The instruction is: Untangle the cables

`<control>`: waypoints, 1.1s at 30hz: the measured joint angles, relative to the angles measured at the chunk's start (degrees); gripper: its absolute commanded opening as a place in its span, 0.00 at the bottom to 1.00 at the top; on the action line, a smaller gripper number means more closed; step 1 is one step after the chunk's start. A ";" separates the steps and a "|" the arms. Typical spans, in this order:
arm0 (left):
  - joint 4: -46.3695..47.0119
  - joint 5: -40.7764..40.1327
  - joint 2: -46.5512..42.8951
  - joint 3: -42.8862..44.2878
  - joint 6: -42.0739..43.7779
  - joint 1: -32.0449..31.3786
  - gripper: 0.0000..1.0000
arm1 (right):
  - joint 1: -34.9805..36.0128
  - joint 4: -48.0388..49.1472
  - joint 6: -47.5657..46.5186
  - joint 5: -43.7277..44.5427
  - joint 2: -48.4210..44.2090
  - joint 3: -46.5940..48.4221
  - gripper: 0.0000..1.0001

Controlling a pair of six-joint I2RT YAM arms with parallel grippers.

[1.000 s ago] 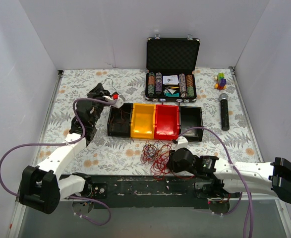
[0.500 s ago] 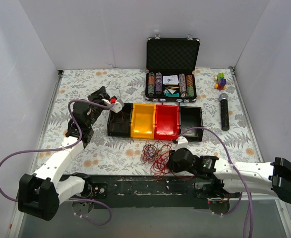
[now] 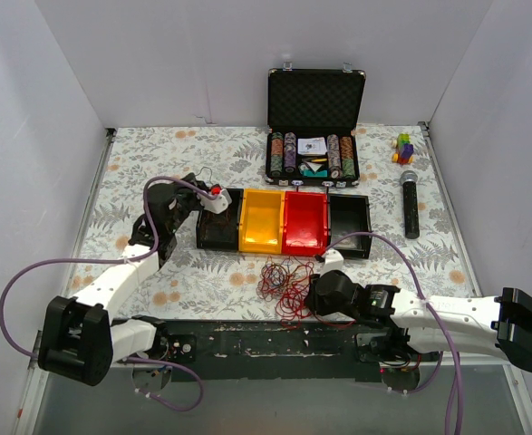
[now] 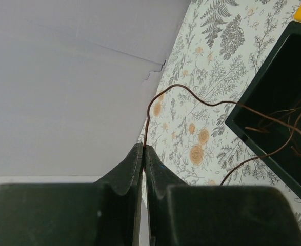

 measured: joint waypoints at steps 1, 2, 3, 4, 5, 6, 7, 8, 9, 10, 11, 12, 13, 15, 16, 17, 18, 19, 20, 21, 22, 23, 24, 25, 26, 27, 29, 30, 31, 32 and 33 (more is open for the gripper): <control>-0.31 -0.07 0.09 -0.02 0.17 0.00 0.00 | 0.00 0.00 0.00 0.00 -0.02 0.00 0.33; -0.35 0.00 -0.02 -0.04 0.39 0.02 0.00 | 0.00 0.00 0.00 0.02 -0.02 0.00 0.33; -0.26 0.17 -0.15 -0.04 0.70 -0.04 0.00 | 0.00 0.00 0.02 0.00 -0.02 0.00 0.33; -0.24 0.37 -0.26 -0.07 0.98 -0.20 0.00 | 0.00 0.00 0.02 0.00 -0.04 0.00 0.33; -0.11 0.46 -0.37 -0.20 1.33 -0.48 0.00 | 0.00 0.00 0.02 0.00 -0.02 0.00 0.34; 0.00 0.52 -0.39 -0.37 1.62 -0.92 0.00 | 0.00 0.00 0.02 0.02 -0.02 0.00 0.33; -0.07 0.55 -0.39 -0.50 1.75 -1.44 0.00 | 0.00 0.00 0.04 0.00 -0.04 0.00 0.34; -0.15 0.52 -0.37 -0.55 1.88 -2.08 0.00 | 0.00 0.00 0.07 0.00 -0.04 0.00 0.34; -0.24 0.52 -0.37 -0.55 1.95 -2.75 0.00 | 0.00 0.00 0.09 0.00 -0.04 0.00 0.34; -0.22 0.52 -0.37 -0.57 2.10 -3.41 0.00 | 0.00 0.00 0.13 0.00 -0.09 -0.04 0.34; -0.17 0.52 -0.37 -0.61 2.19 -3.93 0.00 | 0.00 0.02 0.22 0.00 -0.11 -0.07 0.34; -0.04 0.50 -0.37 -0.79 2.29 -4.44 0.00 | 0.00 0.07 0.24 0.02 -0.15 -0.11 0.34; -0.02 0.50 -0.37 -1.01 2.34 -4.90 0.00 | 0.00 0.11 0.24 0.02 -0.24 -0.20 0.34; -0.26 0.48 -0.37 -1.53 2.45 -5.55 0.00 | 0.00 0.37 0.31 0.02 -0.63 -0.52 0.34; -0.39 0.35 -0.37 -1.86 2.51 -5.86 0.00 | 0.00 0.55 0.31 0.04 -0.79 -0.70 0.34; -0.72 0.31 -0.37 -2.19 2.51 -6.14 0.00 | 0.00 0.61 0.35 0.04 -0.92 -0.79 0.34; -1.18 0.15 -0.35 -2.45 2.49 -6.47 0.00 | 0.00 0.63 0.44 0.04 -0.98 -0.81 0.34; -1.38 -0.02 -0.31 -2.73 2.49 -6.75 0.00 | 0.00 0.63 0.46 0.04 -1.01 -0.83 0.34; -1.60 -0.15 -0.28 -3.08 2.38 -6.99 0.00 | 0.00 0.66 0.50 0.04 -1.03 -0.85 0.34; -2.08 -0.39 -0.28 -3.30 2.14 -7.28 0.00 | 0.00 0.63 0.52 0.04 -1.07 -0.85 0.34; -2.71 -0.68 -0.22 -3.39 1.79 -7.56 0.00 | 0.00 0.63 0.63 0.02 -1.09 -0.87 0.34; -3.19 -1.01 -0.07 -3.41 1.20 -7.82 0.00 | 0.00 0.61 0.68 0.04 -1.11 -0.87 0.34; -3.56 -1.33 0.07 -3.41 0.37 -8.00 0.00 | 0.00 0.61 0.74 0.04 -1.11 -0.87 0.34; -4.04 -1.55 0.22 -3.41 -0.61 -8.17 0.00 | 0.00 0.61 0.81 0.04 -1.11 -0.90 0.34; -4.61 -1.73 0.48 -3.30 -1.81 -8.26 0.00 | 0.00 0.63 0.87 0.04 -1.14 -0.90 0.34; -5.49 -1.99 0.94 -2.95 -3.10 -8.35 0.00 | 0.00 0.61 0.96 0.04 -1.16 -0.92 0.34; -6.95 -2.47 2.14 -1.99 -5.49 -8.44 0.00 | 0.00 0.59 1.09 0.07 -1.18 -0.92 0.34; -7.82 -2.73 2.93 -1.40 -7.06 -8.46 0.00 | -0.02 0.59 1.14 0.07 -1.18 -0.92 0.34; -8.48 -2.89 3.43 -1.01 -8.11 -8.52 0.00 | -0.02 0.59 1.14 0.07 -1.18 -0.92 0.34; -9.16 -3.02 3.91 -0.63 -9.27 -8.55 0.00 | 0.00 0.57 1.20 0.07 -1.18 -0.92 0.34; -9.79 -3.17 4.28 -0.35 -10.36 -8.55 0.00 | -0.02 0.57 1.29 0.07 -1.18 -0.92 0.34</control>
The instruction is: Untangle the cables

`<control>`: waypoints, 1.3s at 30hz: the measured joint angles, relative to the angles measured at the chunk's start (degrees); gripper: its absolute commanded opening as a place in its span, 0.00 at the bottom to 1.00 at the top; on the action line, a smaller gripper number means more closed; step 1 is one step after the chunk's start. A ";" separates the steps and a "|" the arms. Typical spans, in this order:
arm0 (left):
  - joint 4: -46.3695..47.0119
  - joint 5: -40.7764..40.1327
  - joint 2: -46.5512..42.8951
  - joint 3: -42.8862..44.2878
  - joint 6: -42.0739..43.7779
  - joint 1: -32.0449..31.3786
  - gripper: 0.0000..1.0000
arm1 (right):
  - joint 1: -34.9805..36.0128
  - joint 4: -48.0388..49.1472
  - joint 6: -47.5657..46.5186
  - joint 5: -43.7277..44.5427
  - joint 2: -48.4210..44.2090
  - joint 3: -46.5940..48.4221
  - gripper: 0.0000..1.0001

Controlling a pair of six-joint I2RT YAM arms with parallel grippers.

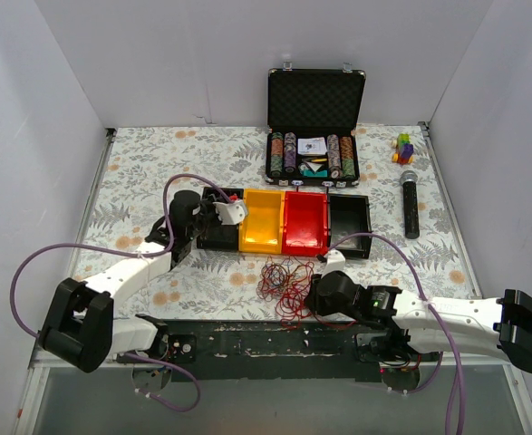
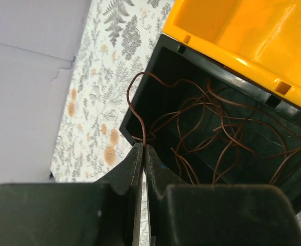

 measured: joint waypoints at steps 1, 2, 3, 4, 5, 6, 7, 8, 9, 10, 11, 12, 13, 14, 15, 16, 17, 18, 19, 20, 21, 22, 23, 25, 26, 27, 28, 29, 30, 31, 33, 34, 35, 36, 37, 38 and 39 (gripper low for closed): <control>-0.74 -0.11 0.37 0.24 -1.14 0.00 0.00 | -0.02 0.00 0.02 0.00 0.00 0.00 0.34; -1.42 -0.22 0.70 0.46 -2.21 0.00 0.00 | -0.02 0.00 0.07 0.00 0.00 0.00 0.34; -1.95 -0.35 1.01 0.57 -3.19 0.00 0.00 | -0.02 0.00 0.09 0.00 -0.02 0.00 0.34; -2.36 -0.42 1.31 0.61 -4.11 0.00 0.00 | -0.02 0.00 0.17 0.00 -0.04 -0.04 0.34; -2.80 -0.48 1.55 0.61 -4.92 0.00 0.00 | -0.02 0.04 0.20 0.02 -0.11 -0.11 0.34; -3.34 -0.55 1.84 0.61 -5.88 0.00 0.00 | -0.02 0.07 0.22 0.04 -0.22 -0.20 0.34; -3.58 -0.55 2.05 0.61 -6.43 0.00 0.00 | -0.02 0.07 0.24 0.02 -0.33 -0.24 0.34; -3.85 -0.55 2.29 0.61 -7.04 0.00 0.00 | -0.02 0.09 0.24 0.04 -0.37 -0.31 0.34; -4.13 -0.55 2.49 0.61 -7.61 0.00 0.00 | -0.02 0.11 0.24 0.02 -0.42 -0.33 0.34; -4.26 -0.55 2.69 0.61 -8.13 0.00 0.00 | -0.02 0.13 0.24 0.04 -0.42 -0.33 0.34; -4.35 -0.52 2.95 0.63 -8.59 0.00 0.00 | -0.02 0.17 0.24 0.04 -0.42 -0.35 0.34; -4.55 -0.48 3.21 0.68 -9.01 0.00 0.00 | -0.02 0.22 0.24 0.04 -0.42 -0.39 0.34; -4.79 -0.39 3.50 0.68 -9.38 0.00 0.00 | -0.02 0.28 0.26 0.07 -0.42 -0.42 0.34; -4.92 -0.28 3.78 0.68 -9.68 0.00 0.00 | -0.02 0.31 0.24 0.07 -0.42 -0.44 0.34; -5.01 -0.13 4.13 0.68 -9.99 -0.02 0.00 | -0.02 0.31 0.26 0.07 -0.42 -0.44 0.34; -5.09 -0.04 4.39 0.68 -10.19 -0.04 0.00 | -0.02 0.31 0.26 0.07 -0.42 -0.44 0.34; -5.11 0.04 4.87 0.68 -10.45 -0.07 0.00 | -0.02 0.31 0.26 0.09 -0.42 -0.44 0.34; -5.11 0.09 5.44 0.72 -10.71 -0.11 0.00 | -0.02 0.31 0.26 0.09 -0.42 -0.44 0.34; -5.22 0.11 6.05 0.76 -11.06 -0.11 0.00 | -0.02 0.31 0.26 0.11 -0.42 -0.44 0.34; -5.40 0.11 6.64 0.79 -11.37 -0.11 0.00 | -0.02 0.31 0.28 0.13 -0.42 -0.44 0.34; -5.62 0.13 7.10 0.79 -11.61 -0.11 0.00 | -0.02 0.31 0.26 0.15 -0.44 -0.44 0.34; -5.92 0.13 7.45 0.79 -11.85 -0.11 0.00 | -0.02 0.31 0.28 0.13 -0.44 -0.44 0.34; -6.12 0.13 7.67 0.79 -12.04 -0.11 0.00 | -0.02 0.31 0.28 0.15 -0.44 -0.44 0.34; -6.47 0.11 7.80 0.90 -12.39 -0.09 0.01 | -0.02 0.28 0.28 0.15 -0.44 -0.44 0.34; -7.02 0.07 7.82 1.29 -12.66 -0.11 0.05 | -0.02 0.26 0.28 0.15 -0.46 -0.44 0.34; -7.67 0.04 7.87 1.88 -12.85 -0.11 0.11 | -0.02 0.26 0.31 0.17 -0.46 -0.44 0.34; -9.29 -0.04 7.93 3.21 -13.31 -0.11 0.16 | -0.02 0.24 0.33 0.17 -0.46 -0.44 0.34; -10.95 -0.13 7.98 4.98 -13.79 -0.11 0.21 | -0.02 0.22 0.33 0.17 -0.50 -0.44 0.34; -12.63 -0.15 8.00 7.15 -14.27 -0.11 0.28 | -0.02 0.15 0.35 0.17 -0.57 -0.44 0.34; -13.90 -0.15 7.96 9.27 -14.75 -0.11 0.30 | -0.02 -0.02 0.33 0.20 -0.70 -0.44 0.34; -15.28 -0.07 7.45 12.59 -15.45 -0.11 0.43 | -0.02 -0.39 0.31 0.22 -0.92 -0.44 0.34; -15.85 0.07 6.73 13.46 -15.58 -0.11 0.47 | -0.02 -0.50 0.31 0.22 -0.98 -0.44 0.34; -16.65 0.24 5.84 13.94 -15.63 -0.11 0.49 | -0.02 -0.66 0.31 0.22 -1.09 -0.44 0.34; -17.68 0.52 4.83 14.21 -15.69 -0.11 0.52 | -0.02 -0.76 0.31 0.22 -1.14 -0.44 0.34; -18.67 0.79 3.98 14.32 -15.91 -0.11 0.53 | -0.02 -0.83 0.31 0.24 -1.16 -0.42 0.35; -19.98 1.27 2.97 14.43 -15.98 -0.11 0.54 | -0.02 -0.87 0.31 0.24 -1.16 -0.42 0.35; -21.29 1.77 2.12 14.51 -16.15 -0.11 0.54 | -0.02 -0.90 0.31 0.24 -1.16 -0.39 0.35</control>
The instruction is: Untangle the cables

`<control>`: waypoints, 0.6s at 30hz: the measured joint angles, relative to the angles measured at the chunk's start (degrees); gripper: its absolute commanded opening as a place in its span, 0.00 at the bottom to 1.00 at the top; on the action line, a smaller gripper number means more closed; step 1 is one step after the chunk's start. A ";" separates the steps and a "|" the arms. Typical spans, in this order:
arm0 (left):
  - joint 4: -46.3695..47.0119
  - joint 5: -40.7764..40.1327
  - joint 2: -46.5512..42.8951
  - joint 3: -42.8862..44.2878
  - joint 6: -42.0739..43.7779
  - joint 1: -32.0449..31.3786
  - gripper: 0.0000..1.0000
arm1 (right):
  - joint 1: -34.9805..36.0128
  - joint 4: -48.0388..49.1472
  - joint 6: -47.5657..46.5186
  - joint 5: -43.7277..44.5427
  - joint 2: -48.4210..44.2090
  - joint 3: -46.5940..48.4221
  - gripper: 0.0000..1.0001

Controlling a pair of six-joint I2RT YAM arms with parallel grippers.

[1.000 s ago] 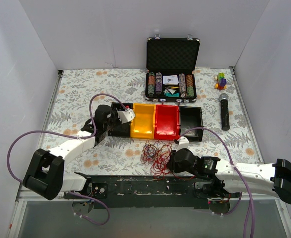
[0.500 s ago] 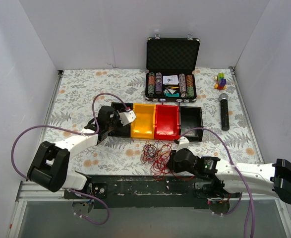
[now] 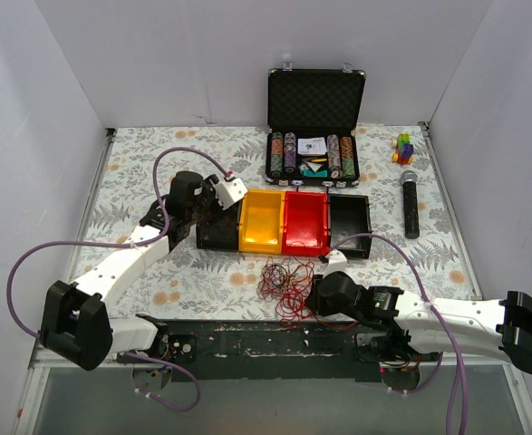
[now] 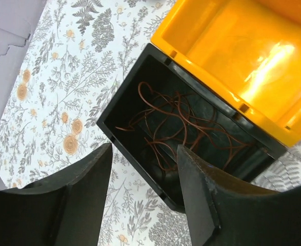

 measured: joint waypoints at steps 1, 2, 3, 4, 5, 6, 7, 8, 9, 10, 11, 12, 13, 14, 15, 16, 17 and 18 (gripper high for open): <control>-1.11 0.42 -0.70 0.09 -0.24 0.00 0.53 | 0.00 -0.02 0.02 0.00 0.00 0.00 0.35; -2.08 0.76 -1.31 0.15 -0.50 0.00 0.54 | 0.00 -0.02 0.02 0.00 -0.02 0.00 0.35; -2.97 1.14 -1.84 0.28 -0.83 0.00 0.54 | 0.00 -0.04 0.02 0.00 -0.04 0.00 0.34; -3.76 1.49 -2.23 0.52 -1.05 0.00 0.54 | 0.00 -0.09 0.00 0.00 -0.07 0.00 0.35; -4.46 1.84 -2.56 0.92 -1.57 0.00 0.55 | 0.00 -0.13 -0.02 0.00 -0.13 0.00 0.35; -5.27 2.34 -2.80 1.44 -2.16 0.00 0.57 | 0.00 -0.20 -0.07 0.00 -0.17 0.00 0.35; -6.23 3.17 -3.04 2.23 -2.80 0.00 0.59 | 0.00 -0.22 -0.09 0.00 -0.17 0.00 0.35; -7.26 4.42 -3.32 3.21 -3.52 0.02 0.60 | 0.00 -0.24 -0.11 0.00 -0.17 0.02 0.35; -7.91 5.51 -3.69 3.87 -3.96 0.00 0.62 | 0.00 -0.46 -0.17 0.02 -0.11 0.15 0.35; -8.57 7.37 -4.28 4.46 -4.55 -0.04 0.64 | 0.00 -0.76 -0.24 0.09 0.09 0.37 0.35; -9.07 9.22 -5.14 4.63 -5.01 -0.20 0.64 | 0.00 -1.18 -0.31 0.17 0.37 0.70 0.35; -9.94 11.13 -6.34 4.59 -5.42 -0.61 0.64 | 0.00 -1.53 -0.33 0.17 0.68 1.01 0.35; -10.58 12.63 -7.34 4.42 -5.73 -1.33 0.64 | 0.00 -1.75 -0.33 0.20 0.92 1.25 0.35; -10.75 13.92 -8.44 3.87 -6.01 -2.45 0.66 | 0.00 -1.88 -0.33 0.20 1.09 1.38 0.35; -10.78 15.08 -9.51 2.99 -6.38 -3.96 0.67 | 0.00 -1.90 -0.31 0.20 1.14 1.40 0.35; -10.78 15.96 -10.38 1.92 -6.88 -5.68 0.68 | 0.00 -1.90 -0.31 0.20 1.11 1.40 0.35; -10.78 16.87 -10.95 0.83 -7.41 -7.48 0.68 | 0.00 -1.90 -0.31 0.20 1.11 1.40 0.35; -10.75 17.70 -11.21 -0.48 -8.17 -9.57 0.70 | 0.00 -1.92 -0.31 0.20 1.09 1.40 0.35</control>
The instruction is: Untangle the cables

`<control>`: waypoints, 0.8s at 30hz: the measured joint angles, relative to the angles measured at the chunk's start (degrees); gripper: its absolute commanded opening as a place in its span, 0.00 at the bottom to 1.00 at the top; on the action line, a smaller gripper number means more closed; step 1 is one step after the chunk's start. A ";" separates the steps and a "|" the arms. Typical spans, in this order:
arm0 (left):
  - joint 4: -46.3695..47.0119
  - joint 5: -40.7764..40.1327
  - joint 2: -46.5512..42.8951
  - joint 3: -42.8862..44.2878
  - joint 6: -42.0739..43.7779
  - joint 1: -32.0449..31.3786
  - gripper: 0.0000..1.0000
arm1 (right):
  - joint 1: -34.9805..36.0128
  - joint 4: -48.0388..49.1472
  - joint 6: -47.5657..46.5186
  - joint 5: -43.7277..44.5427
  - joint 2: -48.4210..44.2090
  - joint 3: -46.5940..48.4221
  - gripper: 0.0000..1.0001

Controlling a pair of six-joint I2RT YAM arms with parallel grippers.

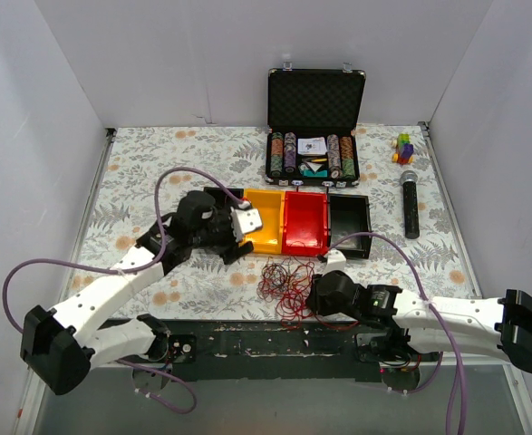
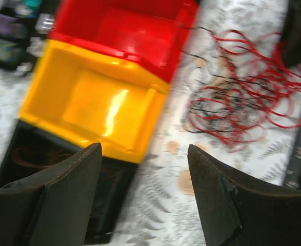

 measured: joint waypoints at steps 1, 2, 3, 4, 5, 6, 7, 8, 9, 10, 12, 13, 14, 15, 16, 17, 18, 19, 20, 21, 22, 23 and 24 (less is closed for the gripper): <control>0.00 0.81 0.17 -1.14 -0.66 -1.75 0.72 | 0.00 -0.04 0.00 0.00 -0.04 0.00 0.34; -0.07 1.33 0.66 -2.05 -1.22 -3.15 0.73 | 0.00 -0.15 -0.07 -0.02 -0.17 0.00 0.34; -0.04 1.95 1.46 -2.86 -1.90 -4.42 0.73 | 0.00 -0.50 -0.28 -0.04 -0.44 0.00 0.35; 0.02 2.40 2.56 -3.41 -2.54 -5.35 0.74 | 0.00 -0.92 -0.57 -0.07 -0.72 0.00 0.35; 0.17 2.80 3.56 -3.80 -3.10 -6.03 0.75 | 0.00 -1.31 -1.01 -0.07 -1.01 0.00 0.35; 0.52 3.13 4.52 -4.24 -3.74 -6.67 0.76 | 0.00 -1.81 -1.40 -0.09 -1.33 0.00 0.35; 1.01 3.26 5.01 -4.66 -4.20 -7.19 0.77 | 0.00 -2.67 -1.81 -0.09 -1.79 0.09 0.36; 1.88 3.32 5.51 -5.20 -4.87 -7.93 0.77 | 0.00 -3.74 -2.40 -0.09 -2.40 0.31 0.38; 2.71 3.28 5.68 -5.55 -5.49 -8.44 0.77 | 0.00 -4.98 -2.91 -0.07 -3.32 0.68 0.39; 3.69 3.19 5.84 -5.88 -6.43 -9.09 0.77 | 0.00 -6.14 -3.32 -0.02 -4.39 1.20 0.40; 6.32 3.28 6.03 -6.36 -8.22 -9.97 0.78 | 0.00 -8.41 -4.37 0.15 -7.80 2.89 0.43; 7.69 3.54 6.10 -6.64 -9.09 -10.36 0.78 | 0.00 -9.16 -4.70 0.28 -9.81 3.93 0.44; 9.29 3.93 6.21 -7.02 -10.10 -10.82 0.78 | 0.00 -9.57 -5.03 0.46 -11.78 4.98 0.45; 10.32 4.24 6.36 -7.34 -10.67 -11.13 0.78 | 0.00 -9.86 -5.22 0.61 -13.51 6.05 0.45; 11.43 4.61 6.62 -7.74 -11.30 -11.45 0.78 | 0.00 -9.99 -5.38 0.76 -14.75 6.91 0.46; 12.74 4.85 7.10 -8.20 -11.98 -11.89 0.78 | 0.00 -10.12 -5.40 0.96 -15.50 7.50 0.47; 14.14 5.01 7.80 -8.72 -12.74 -12.41 0.78 | 0.00 -10.56 -5.40 1.31 -16.33 8.20 0.47; 15.56 5.07 8.63 -9.22 -13.33 -12.70 0.78 | 0.00 -10.82 -5.40 1.55 -16.63 8.63 0.48; 16.57 5.09 9.51 -9.62 -13.90 -12.94 0.78 | 0.00 -11.28 -5.44 1.86 -16.72 9.18 0.50; 18.32 5.09 10.56 -10.23 -14.51 -13.22 0.78 | 0.00 -12.00 -5.64 2.29 -16.61 9.81 0.52; 20.24 5.09 11.67 -10.99 -15.23 -13.35 0.76 | 0.00 -12.68 -5.81 2.82 -16.28 10.56 0.53; 21.81 5.09 12.52 -11.82 -15.78 -13.46 0.73 | 0.00 -13.18 -6.01 3.23 -15.91 11.17 0.54; 23.08 5.07 13.11 -12.68 -16.33 -13.62 0.67 | 0.00 -13.75 -6.36 3.76 -15.19 12.00 0.55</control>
